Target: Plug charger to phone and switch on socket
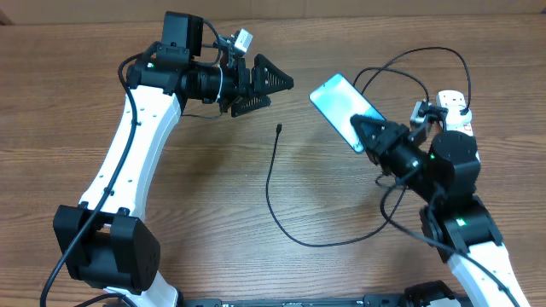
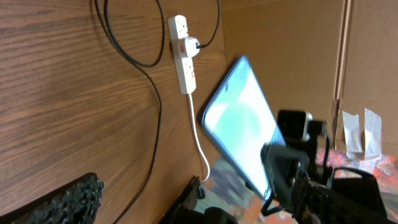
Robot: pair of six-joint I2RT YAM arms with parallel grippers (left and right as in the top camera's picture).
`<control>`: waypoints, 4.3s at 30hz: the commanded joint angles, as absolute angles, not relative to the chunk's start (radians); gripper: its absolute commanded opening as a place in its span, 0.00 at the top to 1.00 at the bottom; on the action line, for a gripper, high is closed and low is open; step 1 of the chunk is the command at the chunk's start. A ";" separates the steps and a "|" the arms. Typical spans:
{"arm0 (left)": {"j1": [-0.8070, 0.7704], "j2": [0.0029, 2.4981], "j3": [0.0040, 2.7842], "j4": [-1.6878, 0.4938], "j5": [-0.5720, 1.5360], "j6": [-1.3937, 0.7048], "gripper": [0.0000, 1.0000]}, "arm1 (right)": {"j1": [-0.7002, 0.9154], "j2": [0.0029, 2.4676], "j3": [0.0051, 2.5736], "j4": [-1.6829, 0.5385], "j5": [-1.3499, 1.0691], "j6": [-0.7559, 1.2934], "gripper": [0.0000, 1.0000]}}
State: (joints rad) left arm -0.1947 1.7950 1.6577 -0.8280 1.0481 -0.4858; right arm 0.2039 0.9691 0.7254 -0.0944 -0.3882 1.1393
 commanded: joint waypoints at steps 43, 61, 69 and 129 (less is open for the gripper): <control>-0.282 1.861 1.662 -0.238 1.007 -1.134 0.41 | 0.442 1.332 0.781 0.583 -0.109 1.624 0.96; -0.296 1.861 1.662 -0.276 1.010 -1.130 0.66 | 0.466 1.332 0.781 0.582 -0.124 1.628 0.96; -0.302 1.861 1.662 -0.276 0.991 -1.131 0.75 | 0.472 1.332 0.781 0.582 -0.125 1.657 0.96; -0.302 1.861 1.662 -0.254 0.932 -1.169 0.96 | 0.491 1.332 0.781 0.545 -0.159 1.680 0.96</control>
State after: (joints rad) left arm -0.2886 1.8538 1.6554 -0.2657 0.9455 -1.1809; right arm 0.4644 1.3453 0.7570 0.5510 -0.0708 1.7351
